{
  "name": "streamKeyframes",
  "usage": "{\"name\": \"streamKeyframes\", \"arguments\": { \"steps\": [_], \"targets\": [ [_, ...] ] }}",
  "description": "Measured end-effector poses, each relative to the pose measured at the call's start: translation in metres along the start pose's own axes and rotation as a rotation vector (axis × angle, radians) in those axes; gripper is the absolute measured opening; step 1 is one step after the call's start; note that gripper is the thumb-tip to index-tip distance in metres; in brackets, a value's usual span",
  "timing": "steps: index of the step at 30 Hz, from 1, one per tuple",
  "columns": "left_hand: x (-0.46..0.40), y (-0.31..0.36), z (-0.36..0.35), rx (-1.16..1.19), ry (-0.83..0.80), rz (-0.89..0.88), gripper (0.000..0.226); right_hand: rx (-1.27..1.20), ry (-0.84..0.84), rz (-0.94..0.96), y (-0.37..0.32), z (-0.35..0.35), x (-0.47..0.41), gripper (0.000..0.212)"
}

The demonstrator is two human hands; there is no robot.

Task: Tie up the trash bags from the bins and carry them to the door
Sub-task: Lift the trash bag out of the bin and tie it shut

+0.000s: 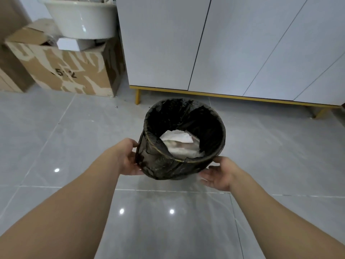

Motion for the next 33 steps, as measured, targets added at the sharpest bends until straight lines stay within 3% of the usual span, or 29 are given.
{"name": "streamKeyframes", "arguments": {
  "steps": [4, 9, 14, 18, 25, 28, 30, 33],
  "targets": [
    [0.018, 0.026, -0.007, -0.078, 0.033, -0.08, 0.038, 0.015, 0.024, 0.013, -0.003, 0.021, 0.008, 0.022],
    [0.035, 0.026, -0.015, -0.232, 0.041, -0.053, 0.028, -0.003, -0.007, 0.094, -0.021, 0.013, 0.03, 0.028],
    [0.049, 0.038, -0.025, -0.313, 0.181, -0.15, 0.016, 0.058, 0.088, 0.142, -0.037, 0.005, 0.047, 0.022],
    [0.058, 0.056, -0.038, -0.345, 0.236, -0.378, 0.012, -0.015, 0.16, 0.282, -0.058, 0.003, 0.06, 0.016],
    [0.07, 0.09, -0.072, -0.146, 0.198, -0.817, 0.01, -0.033, 0.251, 0.623, -0.106, -0.007, 0.082, 0.005],
    [0.076, 0.092, -0.09, 0.006, 0.092, -0.821, 0.012, -0.091, 0.16, 0.721, -0.124, -0.016, 0.094, 0.01],
    [0.079, 0.094, -0.098, 0.169, -0.025, -0.806, 0.013, -0.235, 0.005, 0.723, -0.132, -0.023, 0.102, 0.014],
    [0.087, 0.101, -0.104, 0.306, -0.134, -0.832, 0.013, -0.397, -0.184, 0.732, -0.145, -0.03, 0.114, 0.038]
  ]
}}
Point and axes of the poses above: each hand's wrist, its own x-axis away from the middle knuckle, its own z-axis out of the back of the hand, y = z × x, the point moved 5 cm from there along -x, towards the middle knuckle, and after that the axes turned 5 degrees about -y, right-handed, at the moved point
